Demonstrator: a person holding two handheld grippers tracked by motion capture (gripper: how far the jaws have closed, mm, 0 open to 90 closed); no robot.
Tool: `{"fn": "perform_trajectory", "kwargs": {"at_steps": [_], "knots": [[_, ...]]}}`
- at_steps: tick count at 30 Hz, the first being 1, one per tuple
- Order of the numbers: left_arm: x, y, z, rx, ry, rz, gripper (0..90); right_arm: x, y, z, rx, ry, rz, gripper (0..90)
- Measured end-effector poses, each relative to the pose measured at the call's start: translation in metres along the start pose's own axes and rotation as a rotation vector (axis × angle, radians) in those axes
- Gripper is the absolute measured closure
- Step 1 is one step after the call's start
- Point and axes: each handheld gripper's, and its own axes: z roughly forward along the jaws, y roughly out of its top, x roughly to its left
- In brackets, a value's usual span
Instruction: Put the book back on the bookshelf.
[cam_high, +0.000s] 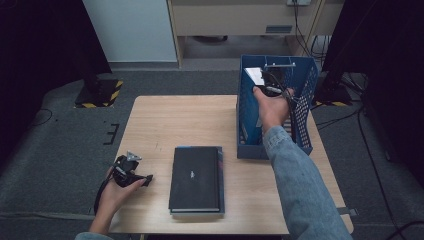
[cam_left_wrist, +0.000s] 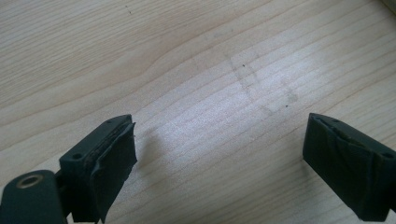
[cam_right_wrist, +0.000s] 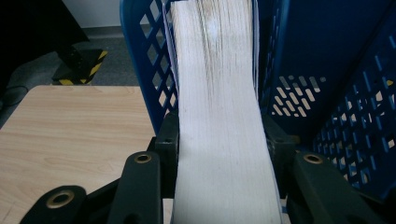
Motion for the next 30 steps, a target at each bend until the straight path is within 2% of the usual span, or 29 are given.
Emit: {"fn": "perform_trajectory", "kwargs": {"at_steps": [3, 20, 26, 30], "knots": [[0.0, 0.0, 0.0, 0.0, 0.0, -0.001, 9.0, 0.0, 0.001, 0.004, -0.007, -0.013, 0.013, 59.8], [0.0, 0.0, 0.001, 0.001, 0.001, 0.0, 9.1, 0.004, 0.005, 0.016, -0.045, -0.049, 0.018, 59.8], [-0.001, 0.0, 0.001, 0.0, 0.001, 0.002, 9.2, 0.003, 0.004, 0.022, -0.044, -0.062, 0.011, 59.9], [0.001, 0.001, 0.001, -0.001, 0.004, -0.001, 9.2, 0.005, 0.003, 0.023, -0.056, -0.079, -0.02, 59.8]]}}
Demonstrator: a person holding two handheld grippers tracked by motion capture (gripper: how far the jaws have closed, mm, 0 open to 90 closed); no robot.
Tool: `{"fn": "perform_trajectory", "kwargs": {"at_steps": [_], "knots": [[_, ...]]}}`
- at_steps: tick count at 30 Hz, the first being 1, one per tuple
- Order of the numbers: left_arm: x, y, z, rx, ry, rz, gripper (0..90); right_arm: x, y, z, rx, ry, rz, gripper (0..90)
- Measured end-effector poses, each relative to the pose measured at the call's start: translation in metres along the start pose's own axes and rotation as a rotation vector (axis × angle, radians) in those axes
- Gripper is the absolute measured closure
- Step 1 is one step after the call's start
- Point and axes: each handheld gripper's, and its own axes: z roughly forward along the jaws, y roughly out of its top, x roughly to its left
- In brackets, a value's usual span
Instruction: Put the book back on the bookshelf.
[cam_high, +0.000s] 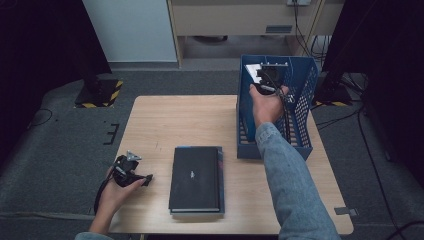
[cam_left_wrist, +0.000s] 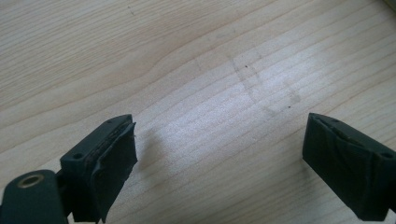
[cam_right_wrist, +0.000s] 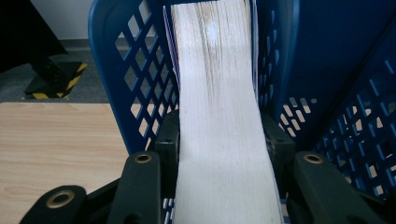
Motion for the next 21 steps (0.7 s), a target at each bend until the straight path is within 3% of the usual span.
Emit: {"fn": "perform_trajectory", "kwargs": {"at_steps": [14, 21], "knots": [[-0.0018, 0.0006, 0.0004, -0.001, 0.001, 0.003, 9.1, 0.0077, -0.0035, -0.0008, -0.011, 0.008, 0.001, 57.0], [-0.002, 0.0009, 0.0009, 0.0, 0.0, 0.003, 9.1, 0.007, -0.0049, -0.0042, -0.001, 0.068, 0.009, 50.6]]}}
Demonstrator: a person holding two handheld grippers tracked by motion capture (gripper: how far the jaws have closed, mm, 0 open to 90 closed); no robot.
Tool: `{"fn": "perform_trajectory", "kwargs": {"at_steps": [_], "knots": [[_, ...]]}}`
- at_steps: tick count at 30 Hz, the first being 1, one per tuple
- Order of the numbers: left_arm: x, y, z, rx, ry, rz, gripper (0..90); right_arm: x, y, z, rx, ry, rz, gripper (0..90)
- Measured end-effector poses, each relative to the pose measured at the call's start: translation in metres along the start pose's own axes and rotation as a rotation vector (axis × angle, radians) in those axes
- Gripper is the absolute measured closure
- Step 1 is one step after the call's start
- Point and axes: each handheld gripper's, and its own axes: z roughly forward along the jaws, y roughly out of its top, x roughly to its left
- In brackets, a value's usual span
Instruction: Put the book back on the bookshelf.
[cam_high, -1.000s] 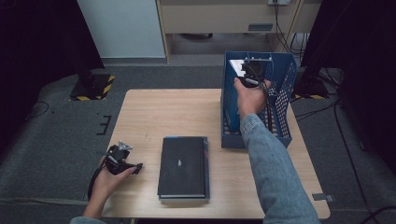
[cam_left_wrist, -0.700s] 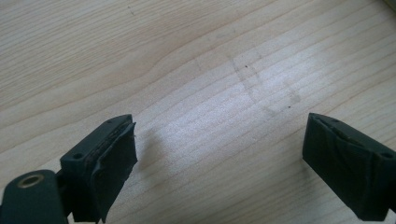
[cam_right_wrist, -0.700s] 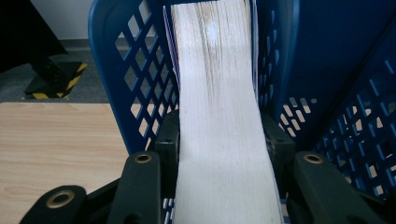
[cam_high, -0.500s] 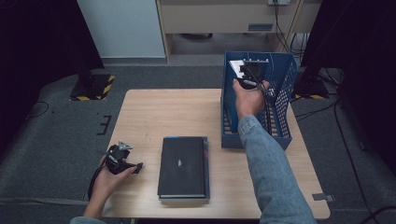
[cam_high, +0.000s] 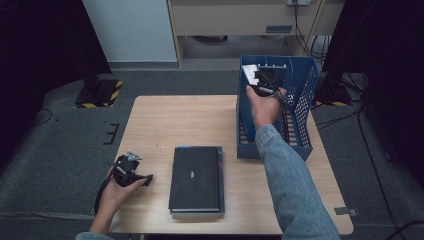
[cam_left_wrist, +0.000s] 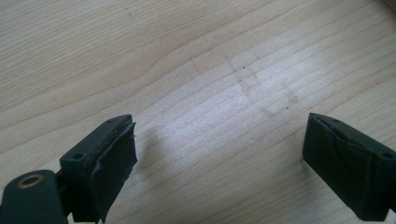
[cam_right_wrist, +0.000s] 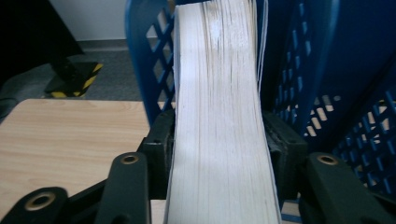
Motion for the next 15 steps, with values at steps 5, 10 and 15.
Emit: {"fn": "perform_trajectory", "kwargs": {"at_steps": [5, 10, 15], "knots": [[-0.001, 0.0, 0.0, 0.0, 0.003, 0.005, 9.1, 0.001, -0.005, -0.011, 0.005, 0.043, -0.017, 46.8], [-0.002, 0.001, 0.0, 0.001, 0.004, 0.008, 9.1, 0.001, -0.012, -0.017, 0.022, 0.073, -0.027, 45.1], [-0.003, 0.002, 0.001, 0.003, 0.005, 0.01, 9.1, 0.005, -0.017, -0.024, 0.027, 0.097, -0.039, 45.4]]}}
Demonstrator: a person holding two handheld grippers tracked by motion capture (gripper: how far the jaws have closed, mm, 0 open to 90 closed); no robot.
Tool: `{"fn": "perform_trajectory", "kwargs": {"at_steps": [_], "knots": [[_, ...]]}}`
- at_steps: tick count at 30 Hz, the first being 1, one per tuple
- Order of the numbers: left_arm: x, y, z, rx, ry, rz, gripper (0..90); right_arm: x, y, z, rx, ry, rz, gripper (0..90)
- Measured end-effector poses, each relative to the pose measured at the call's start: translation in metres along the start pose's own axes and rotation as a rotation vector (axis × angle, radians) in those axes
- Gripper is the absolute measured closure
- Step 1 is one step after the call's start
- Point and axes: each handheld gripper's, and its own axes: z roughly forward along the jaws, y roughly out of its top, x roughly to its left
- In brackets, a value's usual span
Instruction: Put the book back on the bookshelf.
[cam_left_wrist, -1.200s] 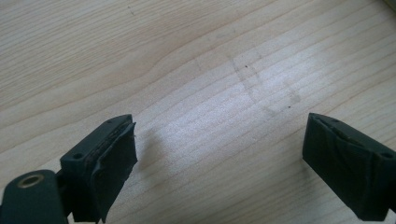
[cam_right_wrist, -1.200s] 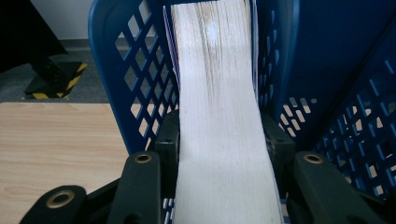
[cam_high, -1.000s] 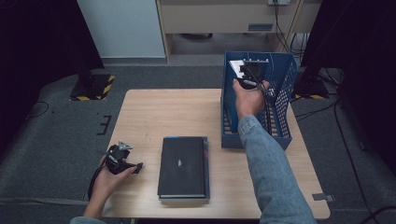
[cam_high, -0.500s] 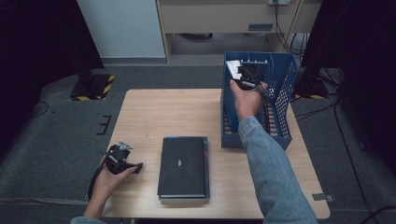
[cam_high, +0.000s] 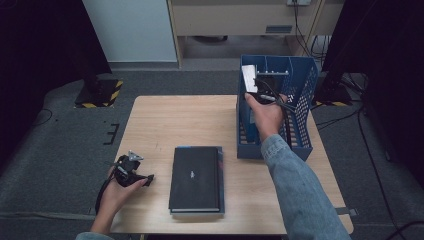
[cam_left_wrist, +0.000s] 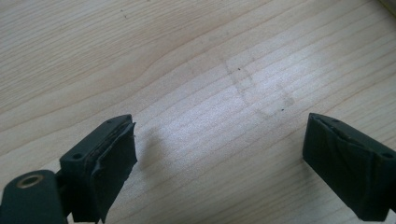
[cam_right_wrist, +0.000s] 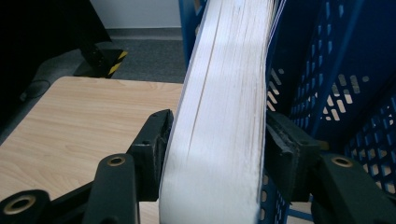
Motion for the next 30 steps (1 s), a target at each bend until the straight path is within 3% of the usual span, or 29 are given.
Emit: {"fn": "perform_trajectory", "kwargs": {"at_steps": [21, 30], "knots": [[-0.003, 0.002, -0.001, -0.005, -0.003, 0.003, 9.0, 0.013, -0.003, -0.003, -0.007, 0.023, -0.016, 43.6], [-0.003, 0.001, -0.001, -0.003, -0.004, 0.003, 9.0, 0.013, -0.004, -0.002, -0.007, 0.037, -0.024, 35.2]]}}
